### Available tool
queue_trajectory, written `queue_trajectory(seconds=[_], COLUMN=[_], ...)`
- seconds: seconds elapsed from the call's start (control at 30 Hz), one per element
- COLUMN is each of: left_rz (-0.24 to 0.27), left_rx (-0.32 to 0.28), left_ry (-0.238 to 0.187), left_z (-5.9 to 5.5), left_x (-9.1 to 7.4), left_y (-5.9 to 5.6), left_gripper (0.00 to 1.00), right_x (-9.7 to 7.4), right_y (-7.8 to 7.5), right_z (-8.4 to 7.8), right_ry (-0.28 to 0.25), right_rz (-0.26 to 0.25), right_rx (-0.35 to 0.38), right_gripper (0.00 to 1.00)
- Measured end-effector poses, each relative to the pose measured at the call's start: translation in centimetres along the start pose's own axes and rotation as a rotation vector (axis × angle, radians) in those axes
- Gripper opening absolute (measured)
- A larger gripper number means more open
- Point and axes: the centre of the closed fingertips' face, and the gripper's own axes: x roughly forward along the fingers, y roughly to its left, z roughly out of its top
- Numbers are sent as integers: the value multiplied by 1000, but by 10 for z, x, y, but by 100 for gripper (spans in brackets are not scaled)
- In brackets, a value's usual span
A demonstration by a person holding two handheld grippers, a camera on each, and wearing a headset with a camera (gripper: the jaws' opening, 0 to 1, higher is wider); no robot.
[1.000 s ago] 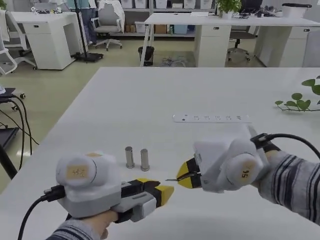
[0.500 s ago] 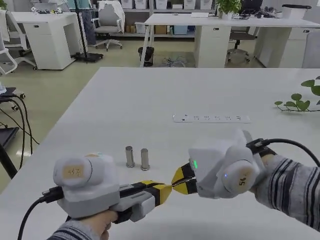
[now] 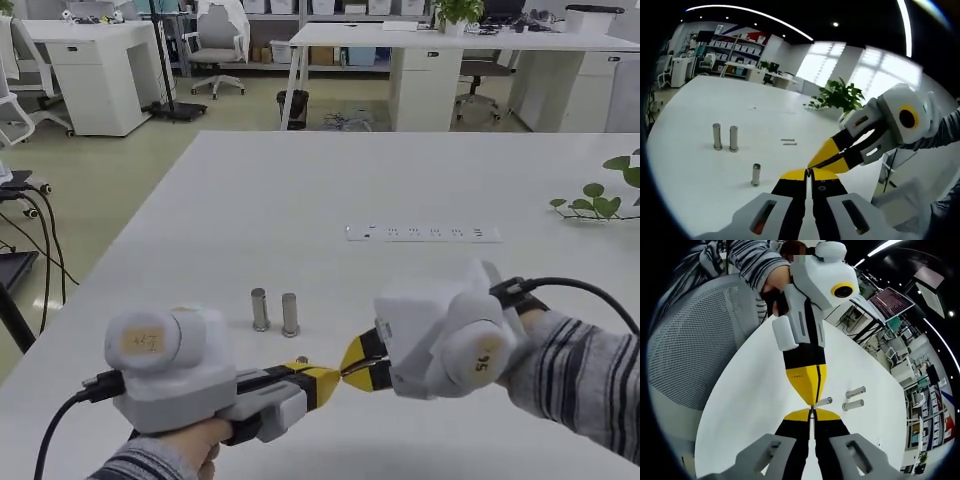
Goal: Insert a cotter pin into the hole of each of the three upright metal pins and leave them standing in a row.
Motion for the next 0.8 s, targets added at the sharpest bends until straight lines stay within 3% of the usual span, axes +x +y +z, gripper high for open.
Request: queue_trajectory(seconds=[0.17,0.27,0.33,0.53,0.8], left_rz=[-8,-18,-33,-59,-68], left_rx=[151,289,339,413,466], left_ry=[23,21,28,49,84], left_z=[-1,1,0,-3,-10], left_x=[0,0,-1,-2,-2], left_y=[-4,-9,-12,-16,-17], left_gripper=[0,0,0,0,0], right_x=[0,0,0,-2,-2], right_y=[2,1,3,7,12], right_z=[-1,-3,-4,-7,-7], right_ry=[-7,-1,-1,-8,-1], right_rz=[10,2,9,18,44], right_rx=[24,35,47,83,80], right_gripper=[0,0,0,0,0])
